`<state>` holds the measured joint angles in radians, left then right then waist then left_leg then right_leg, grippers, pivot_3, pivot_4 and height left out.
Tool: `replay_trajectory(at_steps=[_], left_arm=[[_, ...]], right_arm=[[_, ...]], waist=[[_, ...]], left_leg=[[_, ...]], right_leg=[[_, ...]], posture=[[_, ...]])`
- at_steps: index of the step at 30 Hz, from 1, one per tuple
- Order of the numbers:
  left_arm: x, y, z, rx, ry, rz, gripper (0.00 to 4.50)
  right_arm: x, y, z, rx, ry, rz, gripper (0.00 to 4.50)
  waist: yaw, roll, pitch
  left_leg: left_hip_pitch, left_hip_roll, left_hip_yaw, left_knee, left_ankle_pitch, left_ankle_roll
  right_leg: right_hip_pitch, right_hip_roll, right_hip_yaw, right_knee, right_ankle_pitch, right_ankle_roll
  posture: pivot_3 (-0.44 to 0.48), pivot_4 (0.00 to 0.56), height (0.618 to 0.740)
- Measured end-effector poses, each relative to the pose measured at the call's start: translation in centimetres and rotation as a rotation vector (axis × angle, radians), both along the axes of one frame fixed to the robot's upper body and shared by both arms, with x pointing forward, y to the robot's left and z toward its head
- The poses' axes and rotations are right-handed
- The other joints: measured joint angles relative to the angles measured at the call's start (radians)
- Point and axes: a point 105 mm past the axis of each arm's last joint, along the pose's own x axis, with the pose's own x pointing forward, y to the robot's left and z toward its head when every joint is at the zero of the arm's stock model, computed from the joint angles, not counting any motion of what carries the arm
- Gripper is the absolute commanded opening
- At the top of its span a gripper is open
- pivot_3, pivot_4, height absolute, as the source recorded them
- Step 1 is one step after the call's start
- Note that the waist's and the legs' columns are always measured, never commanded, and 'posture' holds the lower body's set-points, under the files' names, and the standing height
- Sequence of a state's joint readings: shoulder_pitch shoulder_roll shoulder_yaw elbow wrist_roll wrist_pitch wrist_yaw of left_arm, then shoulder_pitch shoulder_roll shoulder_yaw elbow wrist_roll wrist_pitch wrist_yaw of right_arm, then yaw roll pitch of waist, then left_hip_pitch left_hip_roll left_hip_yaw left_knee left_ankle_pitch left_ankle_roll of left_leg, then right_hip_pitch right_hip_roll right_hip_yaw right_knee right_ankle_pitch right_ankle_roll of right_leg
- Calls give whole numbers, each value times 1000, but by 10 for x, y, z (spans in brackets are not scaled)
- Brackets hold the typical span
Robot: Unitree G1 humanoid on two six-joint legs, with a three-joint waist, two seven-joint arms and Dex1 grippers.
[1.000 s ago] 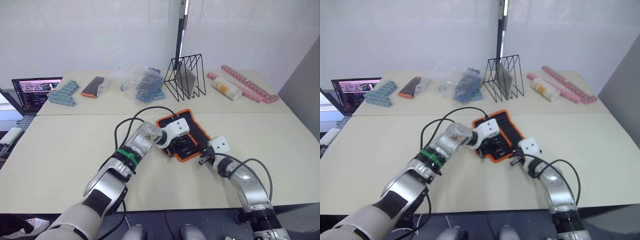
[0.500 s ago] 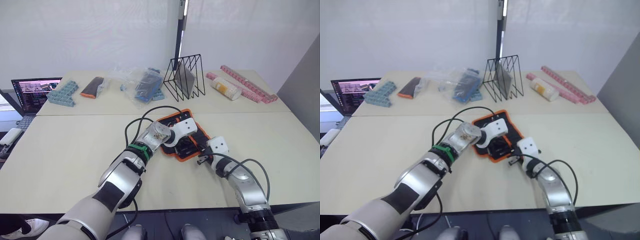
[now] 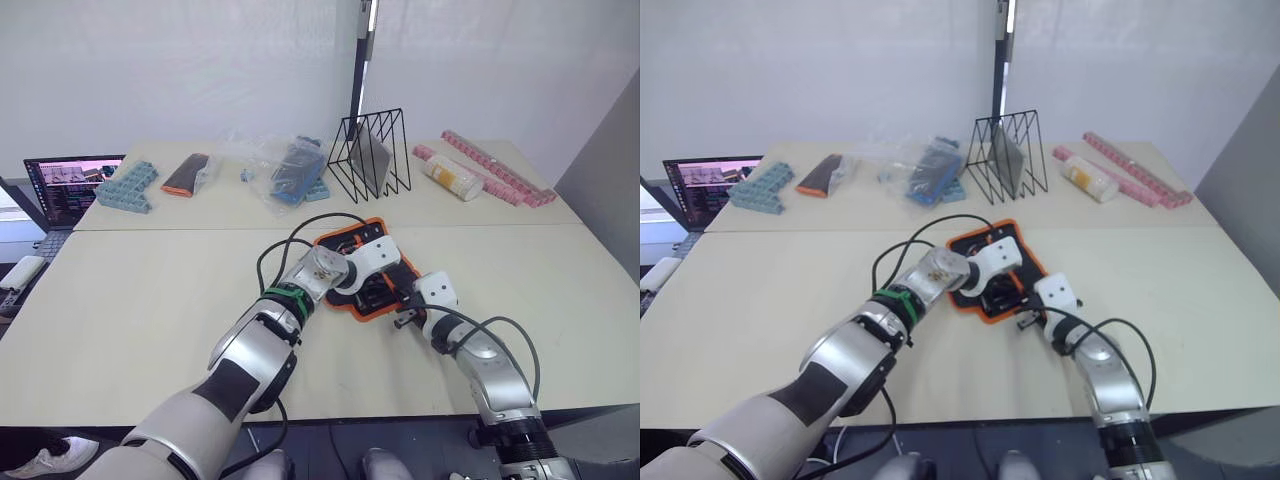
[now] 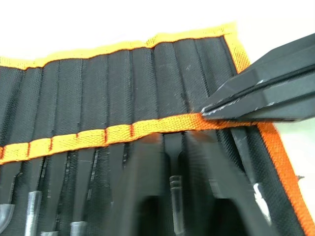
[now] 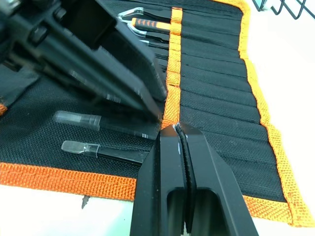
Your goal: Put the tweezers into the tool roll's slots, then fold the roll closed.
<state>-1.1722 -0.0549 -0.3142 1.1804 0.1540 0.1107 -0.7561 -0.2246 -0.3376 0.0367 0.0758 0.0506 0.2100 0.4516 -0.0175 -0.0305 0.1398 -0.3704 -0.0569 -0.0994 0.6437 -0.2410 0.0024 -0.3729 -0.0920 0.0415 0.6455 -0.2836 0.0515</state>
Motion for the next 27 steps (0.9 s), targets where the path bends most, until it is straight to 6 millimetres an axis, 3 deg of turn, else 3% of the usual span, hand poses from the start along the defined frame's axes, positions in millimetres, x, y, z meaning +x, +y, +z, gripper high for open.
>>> replay_trajectory(at_steps=[7, 12, 18, 20, 23, 27], left_arm=[[16, 39, 42, -104, -45, 67, 4412], [10, 70, 80, -167, -95, 98, 4464], [-4, 133, 86, -123, -176, 168, 4464], [-16, 150, 84, -108, -196, 159, 4500], [-35, 182, 62, -60, -196, 201, 4500], [-59, 216, 39, -173, -14, 255, 4500]], right_arm=[[1, 4, 3, 2, 0, 17, 0], [1, 4, 10, 4, -4, 36, 0], [-8, 4, 16, 32, 33, 100, 0], [-12, 8, 19, 37, 42, 137, 578], [-20, 20, 34, 15, 21, 230, 1549], [-31, 41, 42, -47, 5, 342, 2940]], waist=[[-11, 0, 0], [-15, 1, 0], [-21, 2, 1], [-22, 3, 2], [-21, 5, 2], [-20, 5, 3]], left_leg=[[-2, 2, 0, 0, 0, 0], [-10, 2, 0, 0, 1, -1], [-14, 3, 0, 0, 1, -2], [-17, 2, 0, 0, 1, -2], [-18, 2, 0, 0, 2, -3], [-21, 3, 0, 1, 2, -3]], right_leg=[[-3, 0, 0, 2, 0, 0], [-14, 0, 2, 6, 1, -1], [-20, 0, 3, 10, 1, -1], [-23, -1, 3, 11, 1, -1], [-26, -1, 4, 12, 1, -1], [-30, -1, 3, 14, 1, -1]], posture=[[0, 150, 740], [0, 150, 740], [0, 150, 740], [0, 150, 740], [0, 150, 740], [0, 150, 740]])
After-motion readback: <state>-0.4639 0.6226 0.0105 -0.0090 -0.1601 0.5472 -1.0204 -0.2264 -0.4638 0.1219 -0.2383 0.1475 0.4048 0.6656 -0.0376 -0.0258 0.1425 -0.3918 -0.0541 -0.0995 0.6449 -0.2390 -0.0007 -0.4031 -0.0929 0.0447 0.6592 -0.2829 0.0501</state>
